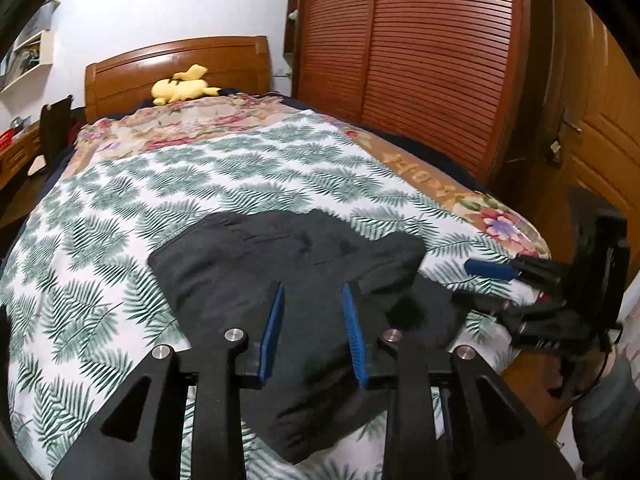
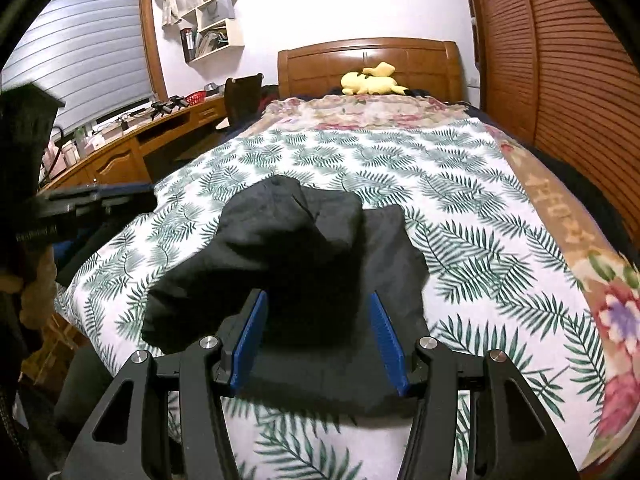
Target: Fold large clothes
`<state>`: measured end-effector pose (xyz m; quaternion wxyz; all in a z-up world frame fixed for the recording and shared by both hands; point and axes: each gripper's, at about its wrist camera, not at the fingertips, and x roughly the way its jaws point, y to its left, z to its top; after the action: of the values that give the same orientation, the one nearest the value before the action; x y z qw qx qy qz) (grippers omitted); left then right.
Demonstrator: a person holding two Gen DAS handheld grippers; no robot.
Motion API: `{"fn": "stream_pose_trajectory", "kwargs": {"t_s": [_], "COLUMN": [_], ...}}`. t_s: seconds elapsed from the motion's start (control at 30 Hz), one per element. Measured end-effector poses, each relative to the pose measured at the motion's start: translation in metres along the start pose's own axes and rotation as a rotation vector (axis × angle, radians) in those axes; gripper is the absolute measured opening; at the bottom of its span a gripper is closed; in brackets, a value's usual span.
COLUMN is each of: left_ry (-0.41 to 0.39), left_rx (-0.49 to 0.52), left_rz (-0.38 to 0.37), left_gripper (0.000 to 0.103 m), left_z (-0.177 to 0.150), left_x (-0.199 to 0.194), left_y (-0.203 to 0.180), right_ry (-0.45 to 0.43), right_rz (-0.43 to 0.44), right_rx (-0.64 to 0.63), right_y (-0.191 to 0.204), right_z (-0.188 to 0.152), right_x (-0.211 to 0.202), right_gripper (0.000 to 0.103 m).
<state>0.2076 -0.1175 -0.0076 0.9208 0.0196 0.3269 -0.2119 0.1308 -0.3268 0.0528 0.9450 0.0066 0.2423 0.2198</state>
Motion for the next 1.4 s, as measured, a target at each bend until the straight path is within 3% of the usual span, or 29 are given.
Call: {"fn": "stream_pose_trajectory", "kwargs": {"t_s": [0.47,1.0,1.03,1.07,1.13,1.4], "left_ry": [0.039,0.022,0.020,0.019,0.015,0.044], "left_rx": [-0.093,-0.135,-0.136,-0.138,-0.142,-0.150], "left_rz": [0.091,0.132,0.133,0.135,0.136,0.137], "left_gripper": [0.031,0.031,0.031,0.031,0.031,0.036], "left_z": [-0.045,-0.067,-0.067,-0.067,-0.068,-0.068], "left_x": [-0.007,-0.021,-0.021,-0.022,-0.024,-0.018], "left_y": [0.074,0.101,0.103,0.103,0.105,0.106], "right_ry": [0.027,0.136,0.130,0.125,0.113,-0.056], "right_rz": [0.008,0.090,0.102,0.118,0.135,0.157], "right_rx": [0.043,0.222,0.220,0.209,0.168,0.014], "right_y": [0.011,-0.007,-0.006,-0.003,0.004,0.029], "right_z": [0.023,0.033,0.033,0.034,0.038,0.058], "right_x": [0.042,0.096,0.096,0.096,0.095,0.046], "right_gripper": [0.067,0.070,0.061,0.038,0.014,0.007]}}
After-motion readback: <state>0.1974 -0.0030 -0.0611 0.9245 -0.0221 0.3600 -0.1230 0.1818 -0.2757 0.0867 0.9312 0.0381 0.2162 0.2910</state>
